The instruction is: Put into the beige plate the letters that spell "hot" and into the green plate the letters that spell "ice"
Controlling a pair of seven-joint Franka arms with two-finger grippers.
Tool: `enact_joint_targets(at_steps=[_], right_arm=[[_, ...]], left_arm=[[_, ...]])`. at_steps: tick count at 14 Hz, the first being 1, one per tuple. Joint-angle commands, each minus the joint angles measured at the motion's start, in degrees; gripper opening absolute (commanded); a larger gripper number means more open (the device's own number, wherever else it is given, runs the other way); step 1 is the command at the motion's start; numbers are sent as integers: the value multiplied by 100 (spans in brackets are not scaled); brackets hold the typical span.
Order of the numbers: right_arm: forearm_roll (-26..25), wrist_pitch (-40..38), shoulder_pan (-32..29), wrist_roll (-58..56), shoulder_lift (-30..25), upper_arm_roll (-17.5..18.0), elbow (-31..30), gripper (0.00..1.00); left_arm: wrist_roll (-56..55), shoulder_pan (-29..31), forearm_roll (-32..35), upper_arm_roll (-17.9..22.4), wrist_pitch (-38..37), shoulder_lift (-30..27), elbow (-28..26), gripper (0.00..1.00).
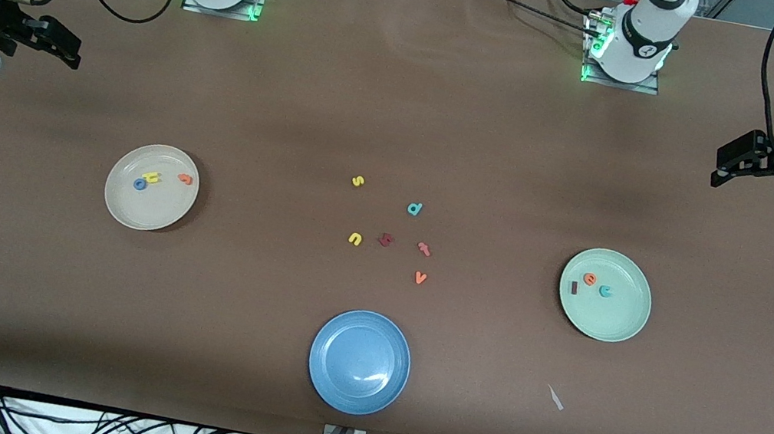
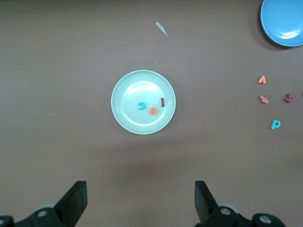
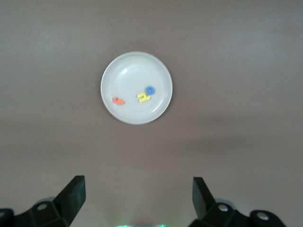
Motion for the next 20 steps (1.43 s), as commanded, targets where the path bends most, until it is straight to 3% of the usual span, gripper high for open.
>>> enact_joint_targets(at_steps=[1,6,12,20], right_arm=[[-133,332,94,-64,-308,-60,-467,100],[-19,-221,111,-73,-203,-165,-160,100],[525,-1231,94,-73,8,-411,271,100],[526,-1487,155,-29,378,-376,535,100]], left_arm=[[-38,-25,-112,17,-128,69,172,100],[-38,-25,-112,17,-137,69,172,100],[-38,-25,-121,17,-137,69,172,100],[-38,-25,-121,17,-137,69,172,100]])
